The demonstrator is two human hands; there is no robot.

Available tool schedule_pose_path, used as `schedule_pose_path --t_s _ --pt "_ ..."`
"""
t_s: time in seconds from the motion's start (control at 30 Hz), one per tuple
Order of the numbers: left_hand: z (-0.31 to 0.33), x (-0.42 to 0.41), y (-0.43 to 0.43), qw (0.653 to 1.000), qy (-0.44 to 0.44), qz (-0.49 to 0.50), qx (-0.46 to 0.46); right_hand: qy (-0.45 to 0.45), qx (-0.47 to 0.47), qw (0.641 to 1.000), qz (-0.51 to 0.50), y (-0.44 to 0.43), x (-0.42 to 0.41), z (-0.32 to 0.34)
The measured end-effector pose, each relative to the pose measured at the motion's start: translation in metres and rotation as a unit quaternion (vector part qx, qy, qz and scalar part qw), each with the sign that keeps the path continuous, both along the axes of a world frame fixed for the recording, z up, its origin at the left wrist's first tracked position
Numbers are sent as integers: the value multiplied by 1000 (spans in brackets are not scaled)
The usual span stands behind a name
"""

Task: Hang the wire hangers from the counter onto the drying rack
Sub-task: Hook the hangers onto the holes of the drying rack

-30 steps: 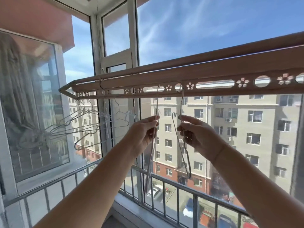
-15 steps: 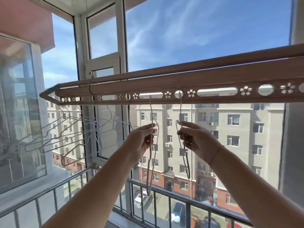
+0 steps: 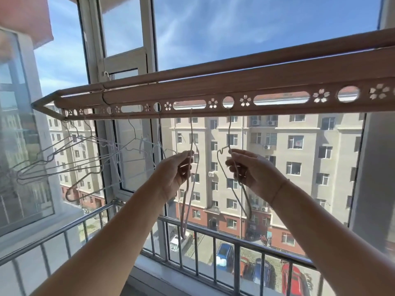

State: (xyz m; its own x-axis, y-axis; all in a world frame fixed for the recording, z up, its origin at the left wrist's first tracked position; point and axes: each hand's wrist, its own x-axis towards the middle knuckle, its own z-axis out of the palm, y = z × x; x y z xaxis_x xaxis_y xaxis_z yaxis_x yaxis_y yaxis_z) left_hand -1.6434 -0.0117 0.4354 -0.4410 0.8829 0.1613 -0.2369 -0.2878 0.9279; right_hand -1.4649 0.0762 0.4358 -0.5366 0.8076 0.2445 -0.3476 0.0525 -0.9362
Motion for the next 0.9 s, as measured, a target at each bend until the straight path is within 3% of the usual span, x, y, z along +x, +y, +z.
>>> schedule_pose_path --t_s 0.47,0.63,0.9 --pt "-78 -7 -38 994 81 -8 -78 -14 -34 998 -42 -2 29 -60" --pt "-127 19 -43 988 61 -75 -123 -53 -42 996 -65 -7 49 -101" --pt "-177 101 -22 958 127 -200 -163 -126 -18 983 -135 -9 125 -163"
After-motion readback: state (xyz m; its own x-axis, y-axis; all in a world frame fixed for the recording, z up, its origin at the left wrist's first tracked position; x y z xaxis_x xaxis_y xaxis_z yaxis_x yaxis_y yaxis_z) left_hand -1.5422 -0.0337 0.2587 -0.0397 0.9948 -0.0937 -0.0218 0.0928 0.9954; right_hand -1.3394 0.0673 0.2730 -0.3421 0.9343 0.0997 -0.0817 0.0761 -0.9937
